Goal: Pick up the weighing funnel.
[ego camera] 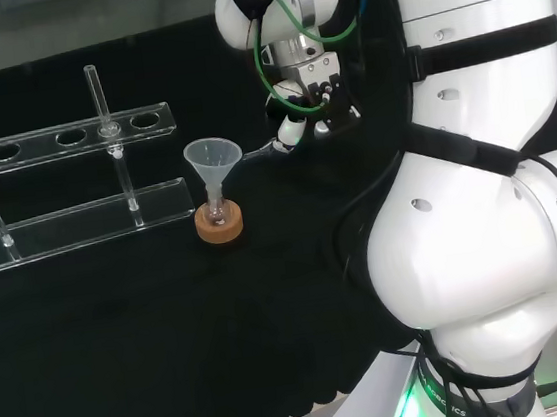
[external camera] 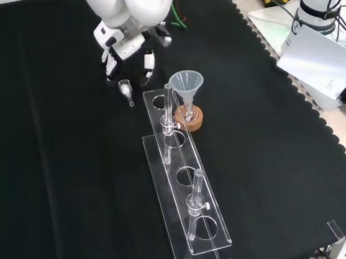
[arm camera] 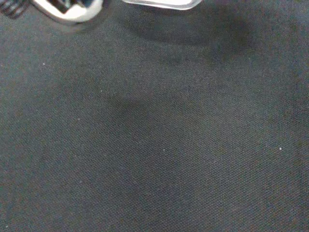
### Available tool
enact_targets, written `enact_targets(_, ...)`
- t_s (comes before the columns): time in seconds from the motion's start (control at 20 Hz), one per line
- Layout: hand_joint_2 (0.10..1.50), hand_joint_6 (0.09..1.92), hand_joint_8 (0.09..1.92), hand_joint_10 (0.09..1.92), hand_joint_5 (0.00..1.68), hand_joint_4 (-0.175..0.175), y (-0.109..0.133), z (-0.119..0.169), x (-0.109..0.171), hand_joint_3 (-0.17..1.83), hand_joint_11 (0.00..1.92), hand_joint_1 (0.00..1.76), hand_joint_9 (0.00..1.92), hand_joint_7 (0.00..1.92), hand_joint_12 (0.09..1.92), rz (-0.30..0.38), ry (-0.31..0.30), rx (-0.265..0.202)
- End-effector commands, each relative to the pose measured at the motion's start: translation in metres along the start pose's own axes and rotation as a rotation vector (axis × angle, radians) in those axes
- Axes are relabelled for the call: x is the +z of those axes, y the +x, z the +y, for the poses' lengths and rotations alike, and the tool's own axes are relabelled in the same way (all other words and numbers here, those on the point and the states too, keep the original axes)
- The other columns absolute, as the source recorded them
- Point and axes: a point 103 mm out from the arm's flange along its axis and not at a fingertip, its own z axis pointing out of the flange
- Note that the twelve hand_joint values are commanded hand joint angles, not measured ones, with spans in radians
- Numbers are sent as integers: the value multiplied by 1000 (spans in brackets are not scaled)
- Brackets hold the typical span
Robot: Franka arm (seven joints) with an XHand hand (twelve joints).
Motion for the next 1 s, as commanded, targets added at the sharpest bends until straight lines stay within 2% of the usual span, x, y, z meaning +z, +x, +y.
enact_targets(0.05, 633, 729, 747, 517, 656, -32, 3, 3, 2, 534, 562, 848, 884, 635, 1274, -38, 20, 21)
enact_targets(1.0, 632, 762, 761, 525, 658, -36, 3, 6, 7, 542, 571, 867, 905, 651, 1270, -95, 33, 36)
